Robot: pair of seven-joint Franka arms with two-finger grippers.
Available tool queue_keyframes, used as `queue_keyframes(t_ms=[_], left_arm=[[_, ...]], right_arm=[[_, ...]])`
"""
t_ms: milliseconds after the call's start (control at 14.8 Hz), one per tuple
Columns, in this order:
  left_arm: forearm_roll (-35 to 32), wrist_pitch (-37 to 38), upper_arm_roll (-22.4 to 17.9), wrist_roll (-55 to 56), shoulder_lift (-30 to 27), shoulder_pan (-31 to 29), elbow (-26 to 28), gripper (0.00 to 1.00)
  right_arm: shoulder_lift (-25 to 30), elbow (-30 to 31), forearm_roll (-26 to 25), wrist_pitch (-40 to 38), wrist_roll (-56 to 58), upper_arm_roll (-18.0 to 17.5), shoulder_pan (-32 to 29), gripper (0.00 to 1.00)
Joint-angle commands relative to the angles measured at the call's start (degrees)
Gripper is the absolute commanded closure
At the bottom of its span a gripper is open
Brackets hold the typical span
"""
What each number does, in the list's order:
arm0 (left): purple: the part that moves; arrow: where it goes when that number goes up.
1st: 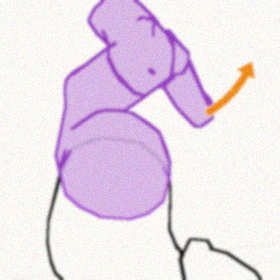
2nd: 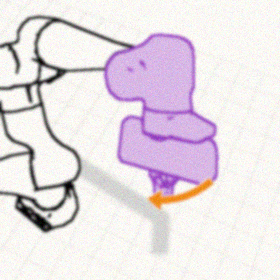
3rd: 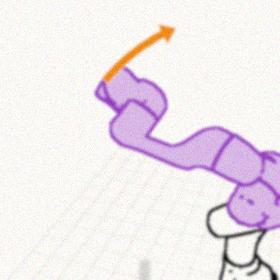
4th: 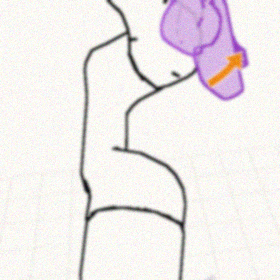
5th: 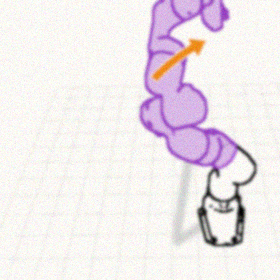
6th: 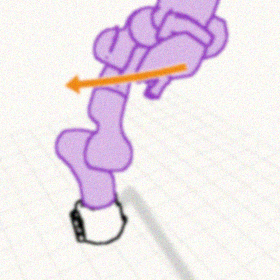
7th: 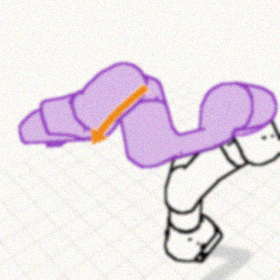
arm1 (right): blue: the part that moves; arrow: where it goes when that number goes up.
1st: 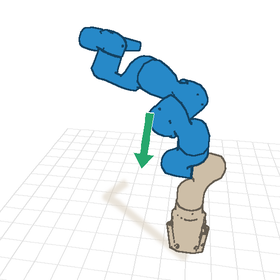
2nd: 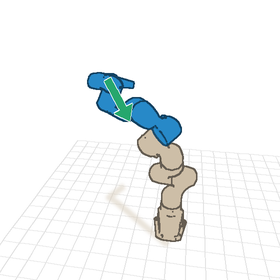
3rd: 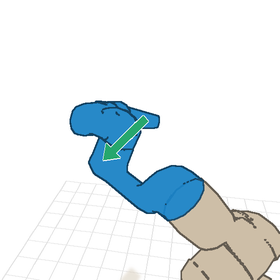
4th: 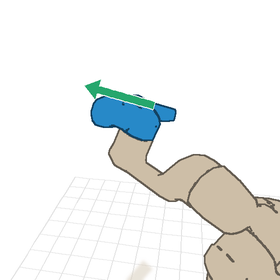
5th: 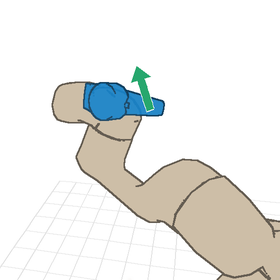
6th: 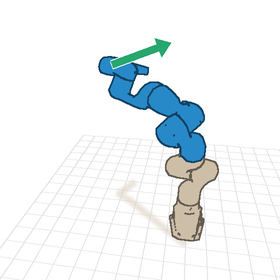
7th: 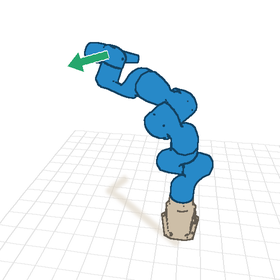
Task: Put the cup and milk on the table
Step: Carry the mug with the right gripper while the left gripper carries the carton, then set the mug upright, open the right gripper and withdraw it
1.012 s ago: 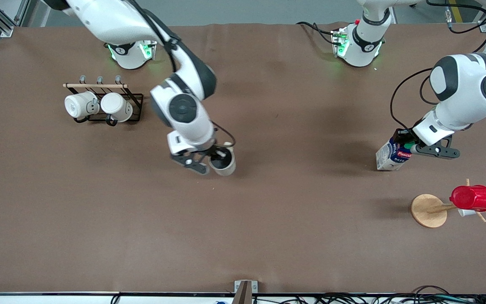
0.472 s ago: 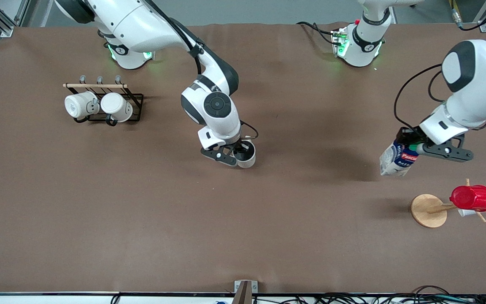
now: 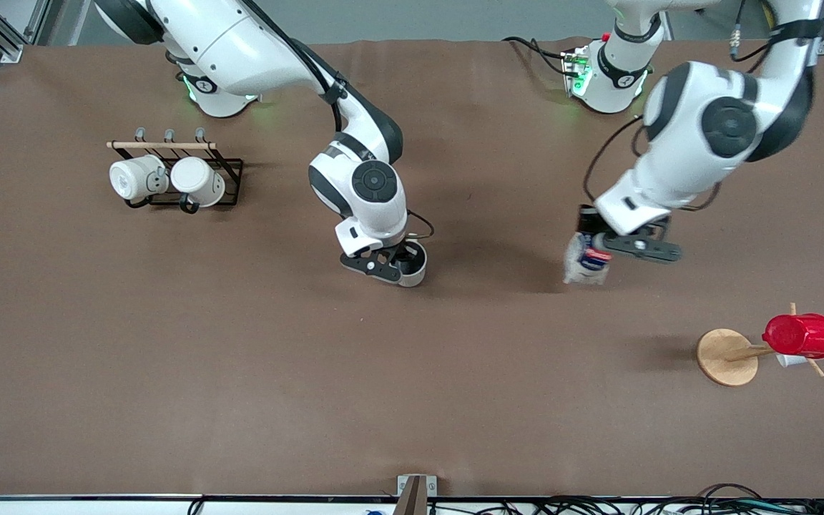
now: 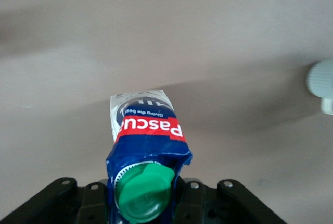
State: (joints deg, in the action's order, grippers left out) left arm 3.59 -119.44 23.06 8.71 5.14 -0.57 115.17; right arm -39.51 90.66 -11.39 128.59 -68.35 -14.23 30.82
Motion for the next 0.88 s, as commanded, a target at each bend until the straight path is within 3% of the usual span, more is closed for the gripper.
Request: queue_keyframes(t_ms=[0, 135, 202, 405, 675, 810], left_arm=[[0.6, 1.0, 4.3, 4.4, 6.4, -0.5, -5.8, 0.89], [0.5, 1.1, 7.4, 8.7, 11.8, 0.0, -11.1, 0.9], [0.2, 1.3, 8.7, 11.1, 15.0, 0.3, -14.2, 0.9], [-2.1, 1.8, 11.9, 17.1, 22.1, 2.8, -20.1, 0.9], [-5.0, 1.0, 13.7, 19.2, 26.4, 4.4, -22.0, 0.89], [-4.8, 0.5, 13.7, 19.3, 27.2, 5.1, -22.1, 0.89]], right_arm=[[0.4, 0.7, -1.5, 0.2, -0.9, 0.1, 0.1, 0.63], [0.8, 0.6, -1.5, -0.2, -0.9, 0.1, 0.1, 0.08], [1.4, 0.5, -1.5, -0.6, -0.8, 0.1, -0.1, 0.0], [5.3, 0.3, -1.5, -1.2, 0.3, 0.1, -1.6, 0.0], [7.4, 0.5, -1.5, -2.6, 0.6, 0.1, -2.5, 0.0], [12.2, 0.7, -1.6, -10.4, 4.7, 0.1, -5.2, 0.0]])
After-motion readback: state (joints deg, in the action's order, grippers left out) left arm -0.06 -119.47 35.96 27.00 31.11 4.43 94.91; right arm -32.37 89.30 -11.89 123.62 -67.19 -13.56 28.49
